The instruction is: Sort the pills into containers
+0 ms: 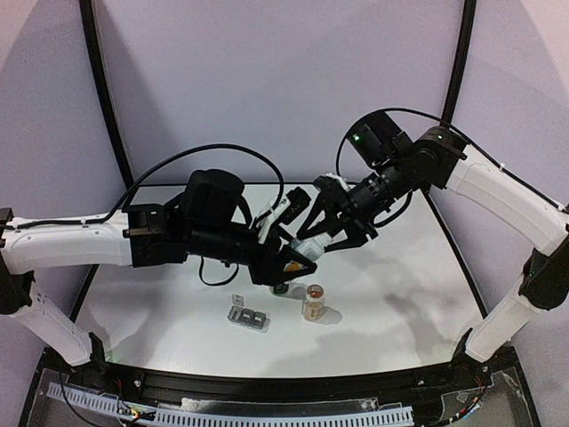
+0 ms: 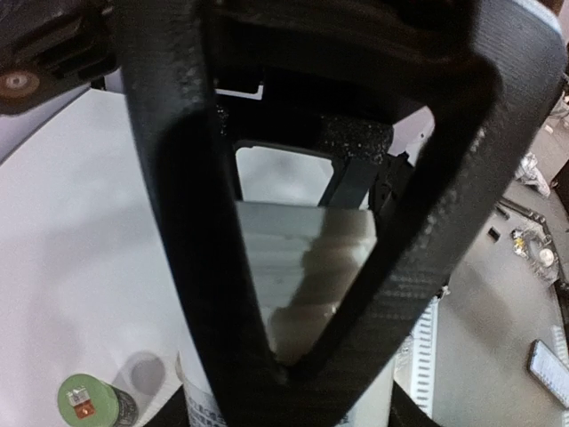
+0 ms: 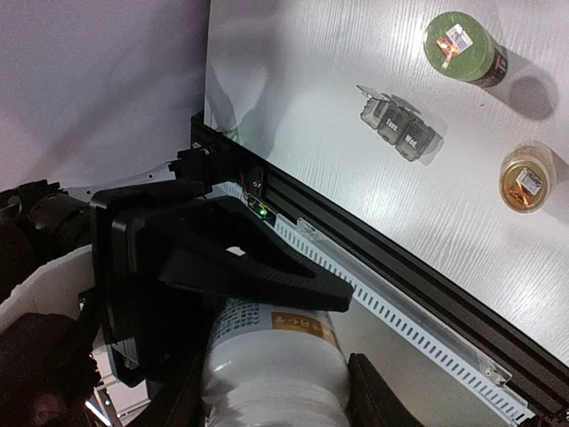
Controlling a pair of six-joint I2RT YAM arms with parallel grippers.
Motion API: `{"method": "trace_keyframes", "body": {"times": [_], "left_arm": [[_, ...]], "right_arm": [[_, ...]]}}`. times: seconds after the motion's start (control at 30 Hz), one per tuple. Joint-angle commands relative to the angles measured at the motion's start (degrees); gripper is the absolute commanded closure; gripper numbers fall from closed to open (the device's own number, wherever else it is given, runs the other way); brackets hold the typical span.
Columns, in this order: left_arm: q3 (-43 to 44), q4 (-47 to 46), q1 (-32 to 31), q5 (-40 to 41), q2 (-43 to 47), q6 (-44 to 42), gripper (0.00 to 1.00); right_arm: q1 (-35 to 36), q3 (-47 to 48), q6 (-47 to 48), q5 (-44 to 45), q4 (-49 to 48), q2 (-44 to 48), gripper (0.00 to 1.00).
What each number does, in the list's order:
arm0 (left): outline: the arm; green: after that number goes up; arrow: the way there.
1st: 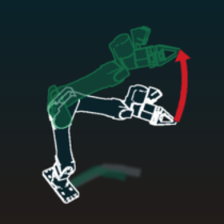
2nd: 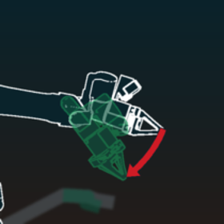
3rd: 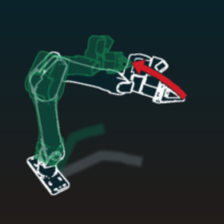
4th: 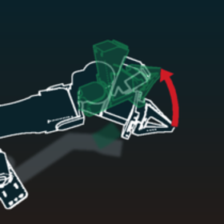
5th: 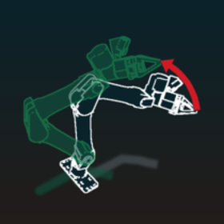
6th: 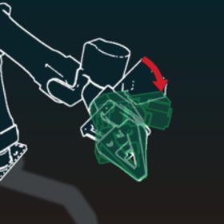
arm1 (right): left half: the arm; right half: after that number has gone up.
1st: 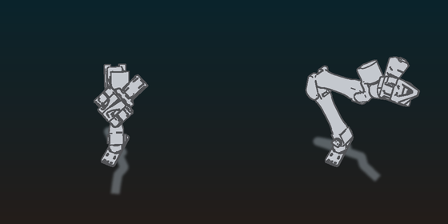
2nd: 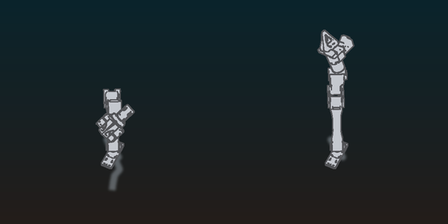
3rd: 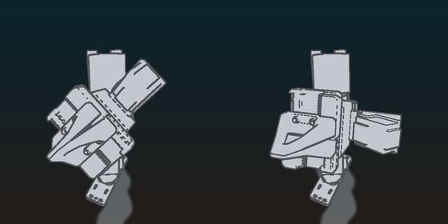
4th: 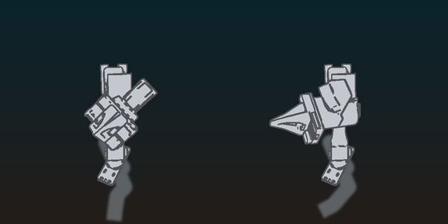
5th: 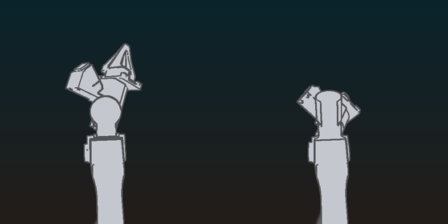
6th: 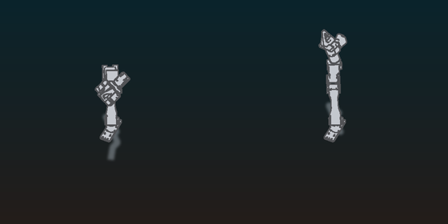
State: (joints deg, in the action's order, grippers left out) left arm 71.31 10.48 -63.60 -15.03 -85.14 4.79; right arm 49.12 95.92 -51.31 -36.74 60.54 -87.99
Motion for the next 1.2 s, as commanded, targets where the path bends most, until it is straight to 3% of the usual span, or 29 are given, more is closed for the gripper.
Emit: {"method": "trace_keyframes", "body": {"times": [0.0, 0.13, 0.27, 0.33, 0.37, 0.6, 0.77, 0.87, 0.93, 1.03, 1.17], "left_arm": [[0.5, -0.4, 0.3, 0.6, 0.4, -0.9, 0.68], [-1.1, -0.8, 0.2, -0.1, 2.0, -3.6, 0.97], [-3.7, -1.9, 0.3, -2.5, 4.6, -7.8, 0.99], [-5.1, -2.6, 0.3, -2.6, 6.1, -9.6, 0.99], [-5.6, -2.8, 0.3, -2.0, 6.9, -10.3, 0.99], [-7.8, -2.8, 0.3, 6.9, 10.4, -16.7, 0.99], [-8.4, -10.0, 0.1, 29.1, 9.4, -24.1, 0.99], [-10.3, -19.8, -1.2, 42.4, 7.5, -34.3, 0.99], [-11.9, -25.6, -1.8, 45.2, 6.9, -40.2, 0.99], [-13.4, -30.7, -2.3, 44.6, 6.8, -43.7, 0.99], [-13.1, -28.9, -2.4, 41.1, 7.3, -42.7, 0.99]], "right_arm": [[0.6, 0.2, 1.1, -1.2, -1.7, 1.9, 0.75], [0.6, -1.5, 5.1, -2.8, -5.2, 4.1, 0.56], [0.6, -2.3, 9.8, -3.3, -6.9, 6.5, 0.28], [0.6, -3.3, 11.1, -3.8, -8.2, 8.0, 0.05], [0.6, -3.8, 11.6, -3.4, -8.9, 8.9, 0.02], [0.5, -5.2, 13.8, 8.2, -7.7, 14.6, 0.02], [0.3, -1.5, 10.9, 20.8, -1.6, 13.1, 0.02], [0.1, 1.5, 7.6, 20.0, -3.1, 10.8, 0.02], [-0.5, 3.9, 4.9, 17.2, -4.4, 8.2, 0.02], [-1.6, 6.4, -0.6, 9.4, -7.8, 4.0, 0.02], [-2.0, 10.7, -4.3, 2.9, -10.0, -1.5, 0.03]]}}
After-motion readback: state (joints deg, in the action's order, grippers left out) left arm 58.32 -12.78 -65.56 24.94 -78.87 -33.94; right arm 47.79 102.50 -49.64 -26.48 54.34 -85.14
